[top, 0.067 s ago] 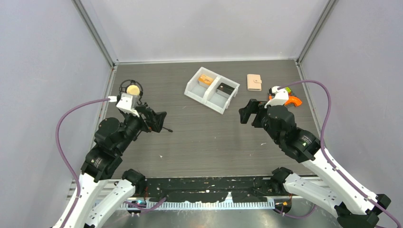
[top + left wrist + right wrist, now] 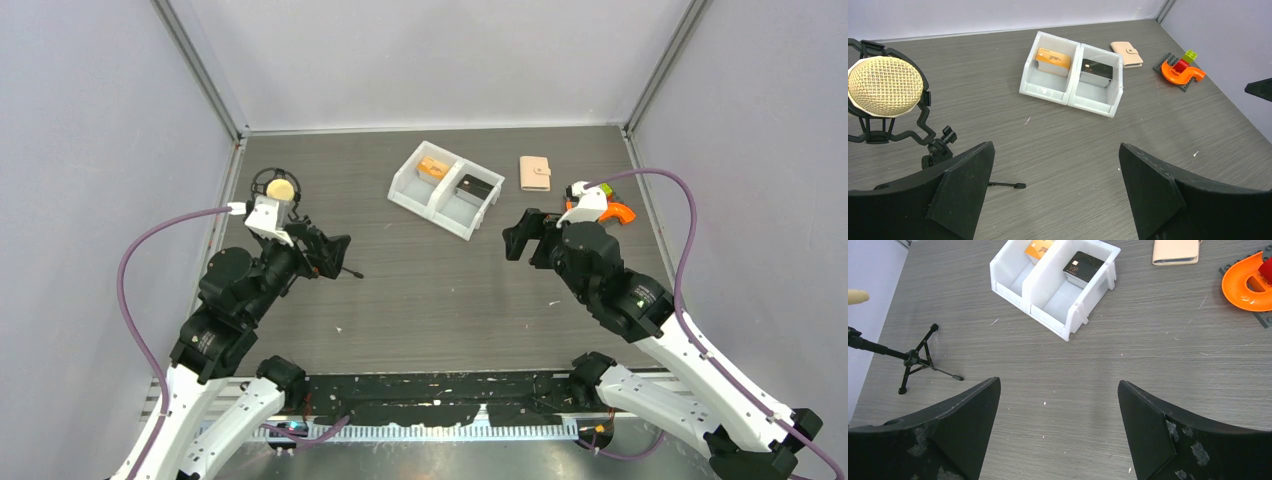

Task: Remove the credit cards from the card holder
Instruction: Move the card holder to the center of the board.

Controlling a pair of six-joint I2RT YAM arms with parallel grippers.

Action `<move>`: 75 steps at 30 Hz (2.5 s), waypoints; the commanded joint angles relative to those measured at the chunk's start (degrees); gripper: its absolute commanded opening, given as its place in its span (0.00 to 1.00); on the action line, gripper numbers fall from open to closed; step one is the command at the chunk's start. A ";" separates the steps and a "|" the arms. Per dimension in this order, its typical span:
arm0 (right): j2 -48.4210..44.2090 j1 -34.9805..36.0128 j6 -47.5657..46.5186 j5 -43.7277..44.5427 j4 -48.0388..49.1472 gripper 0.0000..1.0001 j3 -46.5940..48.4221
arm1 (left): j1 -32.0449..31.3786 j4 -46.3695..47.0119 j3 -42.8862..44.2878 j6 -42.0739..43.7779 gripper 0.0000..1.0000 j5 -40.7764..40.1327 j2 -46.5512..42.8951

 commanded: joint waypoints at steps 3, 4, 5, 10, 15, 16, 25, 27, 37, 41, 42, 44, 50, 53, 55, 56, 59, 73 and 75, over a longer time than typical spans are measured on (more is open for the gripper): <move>1.16 0.24 1.24 3.91 4.29 0.95 1.38 | -0.20 0.93 -0.20 0.74 1.00 -1.32 -0.78; 1.52 0.26 1.24 4.81 5.06 0.95 1.49 | -0.20 0.95 -0.16 0.77 1.00 -1.31 -0.80; 2.17 0.27 1.16 5.17 5.48 0.95 1.58 | -0.20 0.95 -0.08 0.61 1.00 -1.07 -0.65; 4.96 0.27 -2.11 8.97 10.42 0.96 0.88 | -0.20 0.64 0.09 0.23 1.00 -0.50 -0.32; 10.71 -0.62 -12.99 20.75 16.97 0.96 -0.11 | -0.20 0.95 -0.25 0.20 1.00 -0.82 -0.79; 13.37 -1.93 -14.13 21.53 17.59 0.96 0.30 | -0.20 0.95 -0.21 0.21 1.00 -1.00 -0.75; 32.88 -20.54 -17.26 5.76 19.78 0.90 10.48 | -0.20 1.15 -0.17 -0.94 1.00 0.88 -0.34; 37.82 -24.35 -17.00 2.71 19.91 0.89 13.17 | -0.20 1.11 -0.03 -1.03 1.00 1.21 -0.31; 65.78 -32.44 -22.44 -5.03 11.77 0.96 36.44 | -0.20 1.13 -0.09 -1.03 1.00 1.30 -1.41; 75.22 -33.64 -24.32 -8.05 6.79 0.95 46.68 | -0.20 1.38 -0.13 -1.20 1.00 2.01 -1.49; 77.83 -33.87 -24.66 -8.88 5.23 0.95 49.71 | -0.20 1.39 -0.05 -1.36 1.00 2.22 -1.43; 81.19 -34.31 -25.03 -9.79 3.55 0.95 53.42 | -0.20 1.39 -0.03 -1.55 1.00 2.70 -1.33; 87.18 -35.02 -25.18 -12.26 0.87 0.95 60.00 | -0.20 1.63 -0.03 -1.96 1.00 4.47 -0.77; 90.14 -35.33 -25.38 -12.67 -2.46 0.95 63.90 | -0.20 1.57 0.05 -2.08 1.00 4.78 -0.62; 91.67 -35.65 -25.20 -12.32 -4.44 0.95 65.86 | -0.20 1.65 -0.02 -2.17 1.00 4.92 -0.54; 92.26 -35.96 -25.12 -12.41 -5.16 0.95 66.59 | -0.20 1.65 -0.03 -2.24 1.00 4.96 -0.45; 94.71 -36.52 -24.97 -13.37 -8.46 0.95 69.72 | -0.20 1.67 -0.03 -2.26 1.00 5.02 -0.30; 95.92 -37.26 -26.97 -19.92 -9.81 0.99 69.83 | -0.20 1.56 -0.03 -1.98 1.00 4.44 0.54; 95.46 -37.27 -26.46 -20.71 -9.94 0.96 69.35 | -0.20 1.56 -0.05 -1.90 1.00 4.24 0.51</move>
